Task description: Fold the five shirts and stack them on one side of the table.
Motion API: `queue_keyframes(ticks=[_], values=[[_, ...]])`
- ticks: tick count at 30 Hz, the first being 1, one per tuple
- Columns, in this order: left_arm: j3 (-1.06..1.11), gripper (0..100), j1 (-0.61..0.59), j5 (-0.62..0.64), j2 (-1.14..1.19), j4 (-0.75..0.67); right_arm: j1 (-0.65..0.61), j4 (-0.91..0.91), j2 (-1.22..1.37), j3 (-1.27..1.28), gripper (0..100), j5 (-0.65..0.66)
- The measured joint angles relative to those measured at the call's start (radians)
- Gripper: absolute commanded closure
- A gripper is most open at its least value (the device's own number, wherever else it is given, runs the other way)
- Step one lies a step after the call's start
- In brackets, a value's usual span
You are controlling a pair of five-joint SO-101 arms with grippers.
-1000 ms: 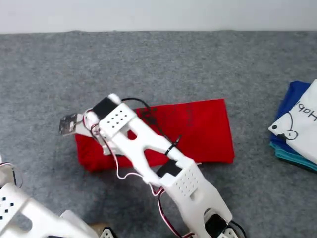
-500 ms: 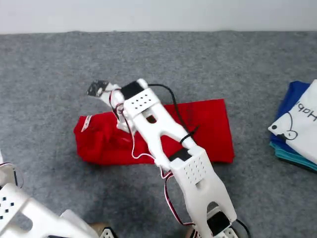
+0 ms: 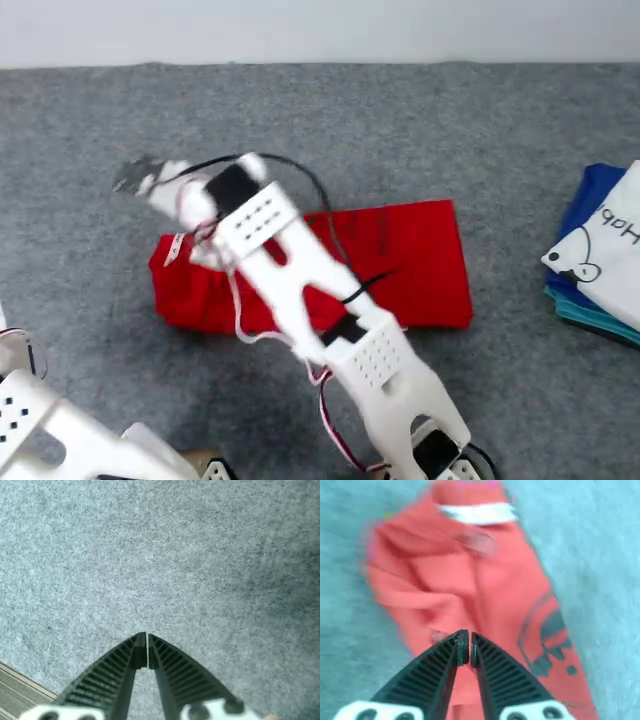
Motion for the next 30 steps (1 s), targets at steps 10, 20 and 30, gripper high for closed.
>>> queue_keyframes(ticks=[10,20,30], values=[[0.0,98,0.0,0.0,0.0,0.0,-0.127,-0.015,-0.046,0.242,98.8,0.009],[0.0,98,0.0,0.0,0.0,0.0,-0.155,-0.333,0.094,0.245,98.8,0.077],[0.0,98,0.0,0.0,0.0,0.0,-0.098,-0.084,0.094,0.068,98.8,0.077]])
